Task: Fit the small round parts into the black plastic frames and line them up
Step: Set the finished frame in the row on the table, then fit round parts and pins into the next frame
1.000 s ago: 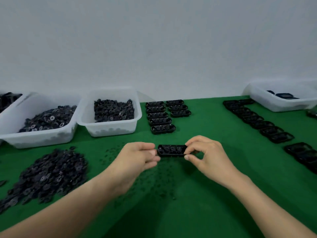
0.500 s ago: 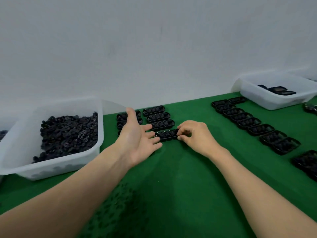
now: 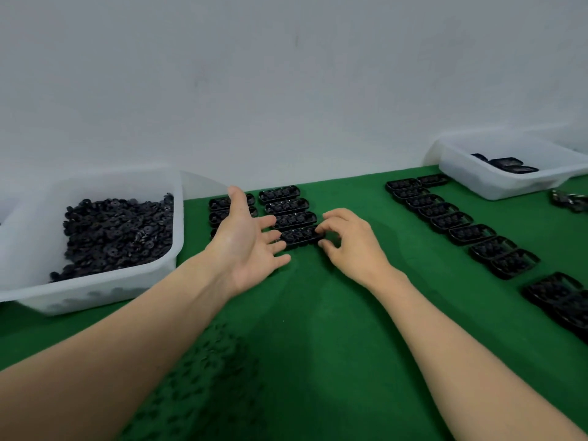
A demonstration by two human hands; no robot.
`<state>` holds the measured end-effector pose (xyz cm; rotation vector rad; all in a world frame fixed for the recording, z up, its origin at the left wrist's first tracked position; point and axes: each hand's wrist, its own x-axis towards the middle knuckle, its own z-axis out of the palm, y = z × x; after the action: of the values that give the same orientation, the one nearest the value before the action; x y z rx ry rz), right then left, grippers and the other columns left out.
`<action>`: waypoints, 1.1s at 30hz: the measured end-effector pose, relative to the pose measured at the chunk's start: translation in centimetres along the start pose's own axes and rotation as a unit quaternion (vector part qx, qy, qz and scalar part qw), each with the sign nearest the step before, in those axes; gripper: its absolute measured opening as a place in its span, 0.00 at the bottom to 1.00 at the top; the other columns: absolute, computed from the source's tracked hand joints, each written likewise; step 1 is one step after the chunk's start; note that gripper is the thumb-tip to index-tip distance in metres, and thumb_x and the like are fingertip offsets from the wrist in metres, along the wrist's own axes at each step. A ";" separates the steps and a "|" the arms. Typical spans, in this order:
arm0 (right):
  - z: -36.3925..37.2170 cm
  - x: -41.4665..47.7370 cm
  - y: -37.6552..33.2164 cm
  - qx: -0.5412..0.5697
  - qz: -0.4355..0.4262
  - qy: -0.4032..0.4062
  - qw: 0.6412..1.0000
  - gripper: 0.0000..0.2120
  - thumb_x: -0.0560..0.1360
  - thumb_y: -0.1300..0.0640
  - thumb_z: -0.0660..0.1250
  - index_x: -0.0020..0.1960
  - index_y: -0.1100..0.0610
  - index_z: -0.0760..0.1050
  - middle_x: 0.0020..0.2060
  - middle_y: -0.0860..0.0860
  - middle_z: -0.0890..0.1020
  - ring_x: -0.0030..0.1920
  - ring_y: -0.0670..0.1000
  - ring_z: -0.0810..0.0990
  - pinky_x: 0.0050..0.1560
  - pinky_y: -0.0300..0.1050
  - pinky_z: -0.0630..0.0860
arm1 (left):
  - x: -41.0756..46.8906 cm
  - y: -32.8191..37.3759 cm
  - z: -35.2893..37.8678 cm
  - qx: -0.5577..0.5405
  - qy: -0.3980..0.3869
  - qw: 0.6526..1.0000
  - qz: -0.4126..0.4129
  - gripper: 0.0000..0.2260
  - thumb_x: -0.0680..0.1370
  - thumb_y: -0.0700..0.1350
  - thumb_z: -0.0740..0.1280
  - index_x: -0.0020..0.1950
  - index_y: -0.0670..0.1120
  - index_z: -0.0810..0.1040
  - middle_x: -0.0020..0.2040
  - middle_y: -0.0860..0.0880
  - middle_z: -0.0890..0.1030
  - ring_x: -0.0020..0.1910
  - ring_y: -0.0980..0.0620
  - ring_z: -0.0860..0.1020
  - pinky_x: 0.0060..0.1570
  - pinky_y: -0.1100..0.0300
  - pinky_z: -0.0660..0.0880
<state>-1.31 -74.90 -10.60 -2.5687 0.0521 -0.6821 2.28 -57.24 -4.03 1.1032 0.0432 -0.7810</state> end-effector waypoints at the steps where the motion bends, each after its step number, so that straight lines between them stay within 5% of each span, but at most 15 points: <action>1: -0.1 -0.4 -0.5 -0.014 -0.011 0.017 1.000 0.06 0.70 0.63 0.70 0.47 0.59 0.79 0.51 0.53 0.78 0.51 0.52 0.76 0.55 0.42 0.71 | -0.3 0.1 -0.1 -0.002 -0.001 1.000 0.003 0.42 0.73 0.70 0.42 0.73 0.38 0.54 0.74 0.37 0.53 0.73 0.40 0.53 0.69 0.43 0.55; 6: -1.0 -2.7 -5.2 0.011 -0.091 0.081 0.992 0.03 0.71 0.66 0.68 0.43 0.62 0.79 0.41 0.54 0.79 0.40 0.49 0.75 0.44 0.44 0.75 | -3.2 0.7 -1.4 0.012 -0.016 0.999 0.026 0.32 0.79 0.62 0.47 0.71 0.38 0.61 0.70 0.37 0.64 0.69 0.40 0.64 0.64 0.45 0.64; 9: -1.5 -5.2 -9.2 0.053 -0.118 0.081 0.988 0.02 0.71 0.65 0.68 0.43 0.62 0.79 0.38 0.52 0.80 0.38 0.44 0.73 0.42 0.36 0.71 | -7.1 0.2 -3.4 0.097 0.008 0.993 0.071 0.17 0.81 0.48 0.54 0.63 0.40 0.72 0.57 0.41 0.79 0.55 0.44 0.78 0.50 0.51 0.76; 13: -1.5 -9.8 -15.3 0.125 -0.159 0.017 0.979 0.03 0.71 0.63 0.67 0.41 0.61 0.79 0.36 0.51 0.80 0.36 0.45 0.75 0.40 0.36 0.72 | -15.1 -1.9 -10.3 0.207 0.059 0.964 0.153 0.11 0.78 0.40 0.58 0.50 0.40 0.80 0.43 0.43 0.84 0.37 0.50 0.82 0.33 0.63 0.78; 18: 1.3 -14.8 -24.6 0.195 -0.232 -0.129 0.944 0.04 0.73 0.61 0.67 0.42 0.61 0.80 0.35 0.51 0.80 0.36 0.45 0.76 0.39 0.35 0.73 | -26.4 -5.3 -20.7 0.171 0.230 0.938 0.195 0.14 0.77 0.36 0.59 0.40 0.42 0.83 0.34 0.43 0.82 0.27 0.52 0.77 0.23 0.68 0.71; 25: 7.8 -16.5 -38.1 0.193 -0.341 -0.267 0.880 0.05 0.73 0.59 0.68 0.45 0.60 0.80 0.39 0.51 0.81 0.41 0.46 0.77 0.45 0.36 0.73 | -37.7 -9.2 -26.9 0.242 0.365 0.866 0.243 0.14 0.75 0.35 0.64 0.38 0.51 0.83 0.37 0.48 0.84 0.33 0.54 0.80 0.34 0.62 0.76; 28: 10.7 -16.2 -42.6 0.159 -0.358 -0.278 0.877 0.08 0.73 0.56 0.68 0.49 0.58 0.79 0.43 0.48 0.79 0.42 0.43 0.74 0.44 0.31 0.68 | -40.6 -9.5 -28.6 0.283 0.409 0.828 0.260 0.10 0.73 0.39 0.67 0.39 0.53 0.82 0.38 0.51 0.84 0.36 0.53 0.81 0.39 0.54 0.77; 33: 14.2 -15.9 -47.9 0.152 -0.350 -0.278 0.881 0.06 0.72 0.55 0.69 0.47 0.56 0.78 0.42 0.46 0.76 0.41 0.43 0.71 0.44 0.36 0.67 | -43.1 -9.0 -31.0 0.301 0.439 0.797 0.285 0.05 0.72 0.42 0.69 0.40 0.52 0.81 0.38 0.53 0.82 0.36 0.52 0.79 0.37 0.58 0.75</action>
<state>-12.51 -23.84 -6.71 -2.3331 -1.1207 -0.1228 -24.32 -10.61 -8.62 1.8985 0.2449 0.3591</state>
